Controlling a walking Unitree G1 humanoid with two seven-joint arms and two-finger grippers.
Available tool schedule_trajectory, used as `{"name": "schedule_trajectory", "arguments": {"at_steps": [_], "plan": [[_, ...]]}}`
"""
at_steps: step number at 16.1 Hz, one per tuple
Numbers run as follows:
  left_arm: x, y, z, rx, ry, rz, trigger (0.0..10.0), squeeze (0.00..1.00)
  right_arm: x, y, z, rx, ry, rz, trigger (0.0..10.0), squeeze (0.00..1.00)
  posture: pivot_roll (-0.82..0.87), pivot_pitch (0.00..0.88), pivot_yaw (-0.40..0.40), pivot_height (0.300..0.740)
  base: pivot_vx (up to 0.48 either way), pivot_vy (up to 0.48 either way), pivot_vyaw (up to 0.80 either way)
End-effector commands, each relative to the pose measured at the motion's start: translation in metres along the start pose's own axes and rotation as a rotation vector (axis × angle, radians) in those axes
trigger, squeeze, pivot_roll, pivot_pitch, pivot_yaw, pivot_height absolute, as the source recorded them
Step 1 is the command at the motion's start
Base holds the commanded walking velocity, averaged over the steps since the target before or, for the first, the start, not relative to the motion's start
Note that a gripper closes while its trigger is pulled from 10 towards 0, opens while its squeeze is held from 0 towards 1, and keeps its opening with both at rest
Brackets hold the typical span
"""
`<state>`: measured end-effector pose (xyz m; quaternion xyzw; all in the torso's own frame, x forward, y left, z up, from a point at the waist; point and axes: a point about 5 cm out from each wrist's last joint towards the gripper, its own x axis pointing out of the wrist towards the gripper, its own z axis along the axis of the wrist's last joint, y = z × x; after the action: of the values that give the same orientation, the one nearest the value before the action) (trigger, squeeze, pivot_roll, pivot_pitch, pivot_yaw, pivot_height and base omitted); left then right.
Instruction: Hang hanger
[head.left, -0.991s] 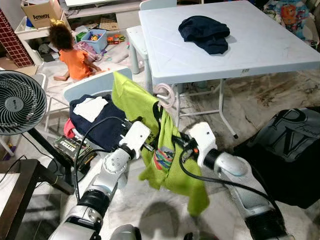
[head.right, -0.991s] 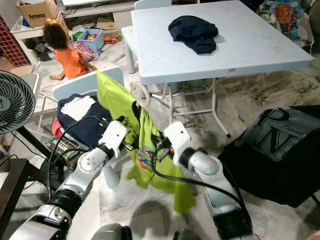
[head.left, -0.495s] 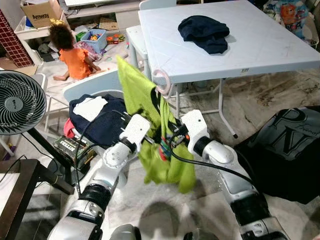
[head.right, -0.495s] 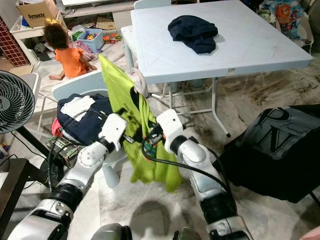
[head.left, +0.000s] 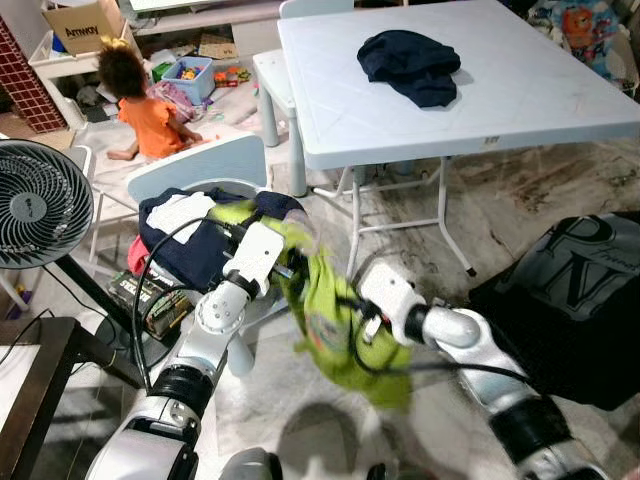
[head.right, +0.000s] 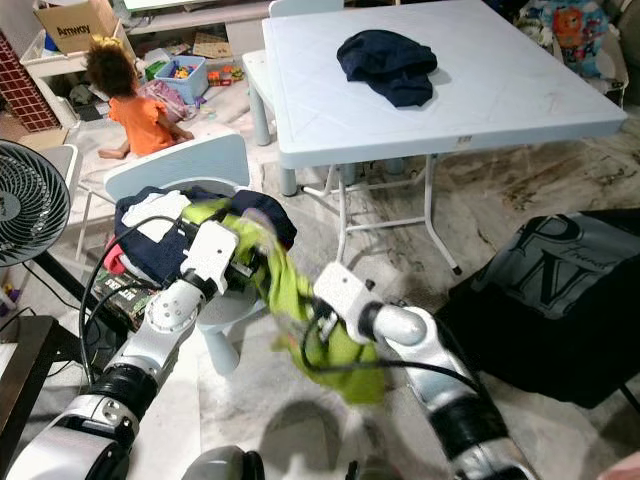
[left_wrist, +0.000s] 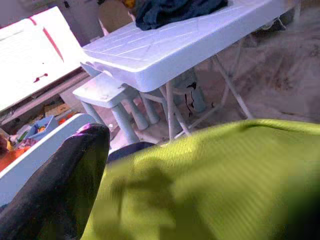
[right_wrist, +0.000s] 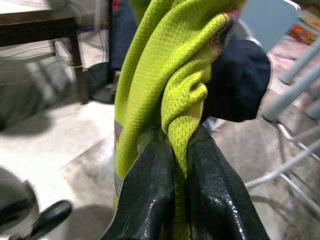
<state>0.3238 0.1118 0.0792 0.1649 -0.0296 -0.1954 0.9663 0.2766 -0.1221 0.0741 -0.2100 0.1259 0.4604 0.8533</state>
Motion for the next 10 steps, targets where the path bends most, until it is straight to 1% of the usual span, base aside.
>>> {"name": "schedule_trajectory", "arguments": {"at_steps": [1, 3, 4, 5, 6, 7, 8, 9, 10], "plan": [[0.002, 0.007, 0.002, 0.03, 0.0, 0.022, 10.0, 0.0, -0.004, 0.003, 0.017, -0.019, -0.068, 0.084, 10.0, 0.0, -0.06, 0.0, 0.029, 0.74, 0.0, 0.0, 0.0], [0.002, 0.009, 0.001, 0.032, 0.004, 0.027, 10.0, 0.0, -0.016, 0.003, 0.015, -0.017, -0.048, 0.148, 10.0, 0.0, -0.06, 0.0, 0.029, 0.74, 0.0, 0.0, 0.0], [0.002, 0.011, 0.0, 0.035, 0.006, 0.03, 10.0, 0.0, -0.023, 0.0, 0.01, -0.015, -0.024, 0.159, 10.0, 0.0, -0.06, 0.0, 0.029, 0.74, 0.0, 0.0, 0.0], [0.002, 0.014, 0.0, 0.038, 0.009, 0.035, 10.0, 0.0, -0.033, -0.011, 0.0, -0.028, 0.027, 0.145, 10.0, 0.0, -0.06, 0.0, 0.03, 0.74, 0.0, 0.0, 0.0], [0.001, 0.014, -0.001, 0.038, 0.01, 0.037, 10.0, 0.0, -0.038, -0.019, -0.003, -0.034, 0.049, 0.11, 10.0, 0.0, -0.06, 0.0, 0.03, 0.74, 0.0, 0.0, 0.0], [0.001, 0.014, -0.001, 0.039, 0.012, 0.036, 10.0, 0.0, -0.043, -0.033, -0.006, -0.052, 0.083, 0.045, 10.0, 0.0, -0.06, 0.0, 0.03, 0.74, 0.0, 0.0, 0.0], [0.001, 0.014, -0.002, 0.037, 0.013, 0.033, 10.0, 0.0, -0.047, -0.043, -0.008, -0.092, 0.113, 0.004, 10.0, 0.0, -0.06, 0.0, 0.03, 0.74, 0.0, 0.0, 0.0], [0.001, 0.013, -0.002, 0.036, 0.015, 0.026, 10.0, 0.0, -0.05, -0.056, -0.01, -0.123, 0.146, -0.084, 10.0, 0.0, -0.06, 0.0, 0.03, 0.74, 0.0, 0.0, 0.0], [0.001, 0.012, -0.003, 0.036, 0.017, 0.023, 10.0, 0.0, -0.051, -0.064, -0.01, -0.129, 0.162, -0.14, 10.0, 0.0, -0.06, 0.0, 0.03, 0.74, 0.0, 0.0, 0.0]]}}
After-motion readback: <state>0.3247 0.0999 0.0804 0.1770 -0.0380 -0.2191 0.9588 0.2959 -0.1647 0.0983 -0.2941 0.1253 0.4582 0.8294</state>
